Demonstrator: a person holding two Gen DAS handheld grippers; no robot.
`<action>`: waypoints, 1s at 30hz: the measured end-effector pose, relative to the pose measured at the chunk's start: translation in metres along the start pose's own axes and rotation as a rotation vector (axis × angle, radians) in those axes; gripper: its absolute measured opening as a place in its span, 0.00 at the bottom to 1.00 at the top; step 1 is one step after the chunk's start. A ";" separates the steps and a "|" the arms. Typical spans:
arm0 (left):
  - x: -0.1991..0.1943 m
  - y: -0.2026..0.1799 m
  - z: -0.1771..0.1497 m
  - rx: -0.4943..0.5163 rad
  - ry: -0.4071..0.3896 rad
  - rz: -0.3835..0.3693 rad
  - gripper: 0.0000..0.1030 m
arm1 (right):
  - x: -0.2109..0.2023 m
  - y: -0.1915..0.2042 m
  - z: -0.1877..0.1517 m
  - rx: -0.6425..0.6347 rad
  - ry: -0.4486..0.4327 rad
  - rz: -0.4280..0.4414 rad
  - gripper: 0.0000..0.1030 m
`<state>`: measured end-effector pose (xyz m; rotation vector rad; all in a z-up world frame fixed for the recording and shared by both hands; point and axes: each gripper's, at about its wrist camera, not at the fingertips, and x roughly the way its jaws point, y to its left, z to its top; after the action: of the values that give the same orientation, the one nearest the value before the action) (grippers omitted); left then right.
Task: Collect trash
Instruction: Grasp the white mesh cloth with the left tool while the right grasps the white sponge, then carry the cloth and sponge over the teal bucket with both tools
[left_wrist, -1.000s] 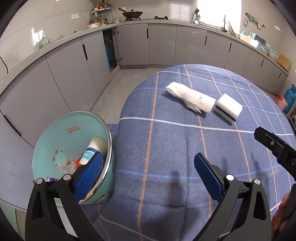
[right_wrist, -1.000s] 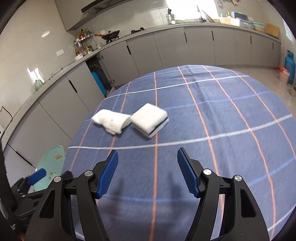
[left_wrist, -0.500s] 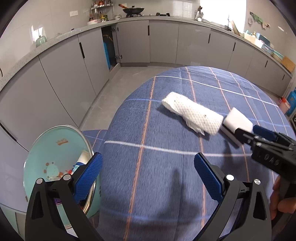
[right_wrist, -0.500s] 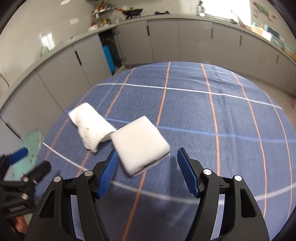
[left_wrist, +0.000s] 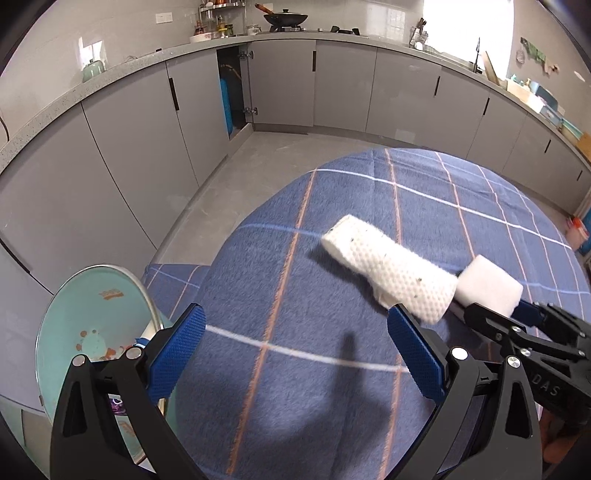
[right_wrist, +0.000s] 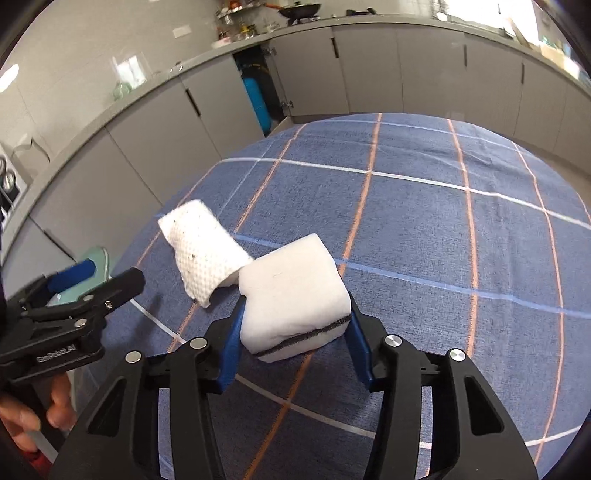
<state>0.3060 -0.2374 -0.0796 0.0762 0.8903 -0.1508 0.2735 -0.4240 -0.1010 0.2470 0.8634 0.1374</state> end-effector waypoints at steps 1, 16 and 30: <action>0.001 -0.003 0.002 -0.002 -0.002 -0.002 0.94 | -0.004 -0.005 0.000 0.016 -0.019 -0.010 0.48; 0.035 -0.068 0.029 -0.059 -0.004 0.063 0.89 | -0.038 -0.087 0.013 0.216 -0.239 -0.238 0.49; 0.045 -0.074 0.019 -0.035 0.040 -0.005 0.31 | -0.041 -0.091 0.002 0.255 -0.219 -0.147 0.50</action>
<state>0.3369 -0.3175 -0.1032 0.0446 0.9332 -0.1392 0.2500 -0.5207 -0.0943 0.4274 0.6769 -0.1359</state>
